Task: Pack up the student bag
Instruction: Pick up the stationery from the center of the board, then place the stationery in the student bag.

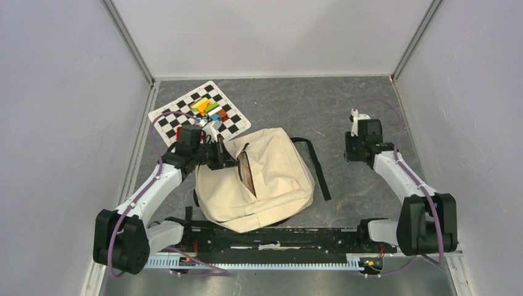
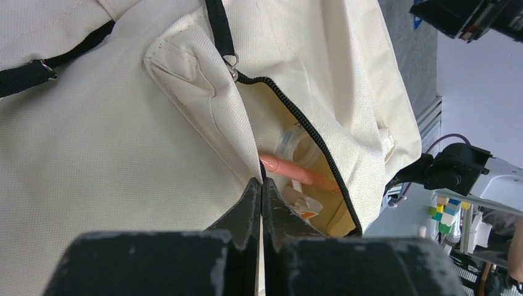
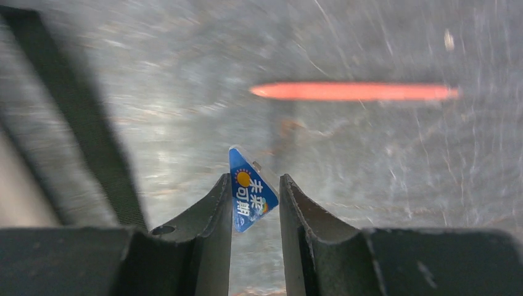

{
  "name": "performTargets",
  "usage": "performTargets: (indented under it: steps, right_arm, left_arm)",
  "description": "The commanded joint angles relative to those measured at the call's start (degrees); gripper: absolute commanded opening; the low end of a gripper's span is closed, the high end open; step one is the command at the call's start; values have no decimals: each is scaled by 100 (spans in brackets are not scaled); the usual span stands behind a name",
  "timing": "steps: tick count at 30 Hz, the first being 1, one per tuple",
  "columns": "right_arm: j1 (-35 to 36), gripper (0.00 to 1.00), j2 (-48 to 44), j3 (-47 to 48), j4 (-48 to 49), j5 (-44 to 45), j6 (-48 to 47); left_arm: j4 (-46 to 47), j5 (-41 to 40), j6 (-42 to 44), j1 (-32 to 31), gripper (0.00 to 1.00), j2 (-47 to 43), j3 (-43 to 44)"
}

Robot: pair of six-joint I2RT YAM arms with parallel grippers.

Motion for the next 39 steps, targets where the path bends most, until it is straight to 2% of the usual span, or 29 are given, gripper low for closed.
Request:
performTargets:
  steps: [1, 5, 9, 14, 18, 24, 31, 35, 39]
  right_arm:
    - [894, 0, -600, 945, -482, -67, 233]
    - [2134, 0, -745, 1540, -647, -41, 622]
    - [3464, 0, -583, 1989, -327, 52, 919]
    - [4982, 0, 113, 2737, -56, 544, 838]
    - [5766, 0, 750, 3330, -43, 954, 637]
    - [6426, 0, 1492, 3789, -79, 1451, 658]
    - [6932, 0, 2022, 3776, -155, 2305, 1117]
    - [6960, 0, 2270, 3801, -379, 2651, 1217]
    - [6978, 0, 2573, 4001, -1011, 3259, 1280]
  left_arm:
    - [340, 164, 41, 55, 2, -86, 143]
    - [340, 159, 34, 59, 2, -77, 136]
    - [348, 169, 38, 59, 2, -69, 134]
    - [349, 153, 53, 68, 2, -99, 125]
    - [348, 133, 55, 75, 2, -126, 133]
    - [344, 142, 56, 95, 2, -130, 126]
    - [357, 151, 49, 112, 2, -132, 127]
    - [362, 159, 43, 112, 2, -136, 130]
    - [361, 169, 40, 121, 2, -142, 118]
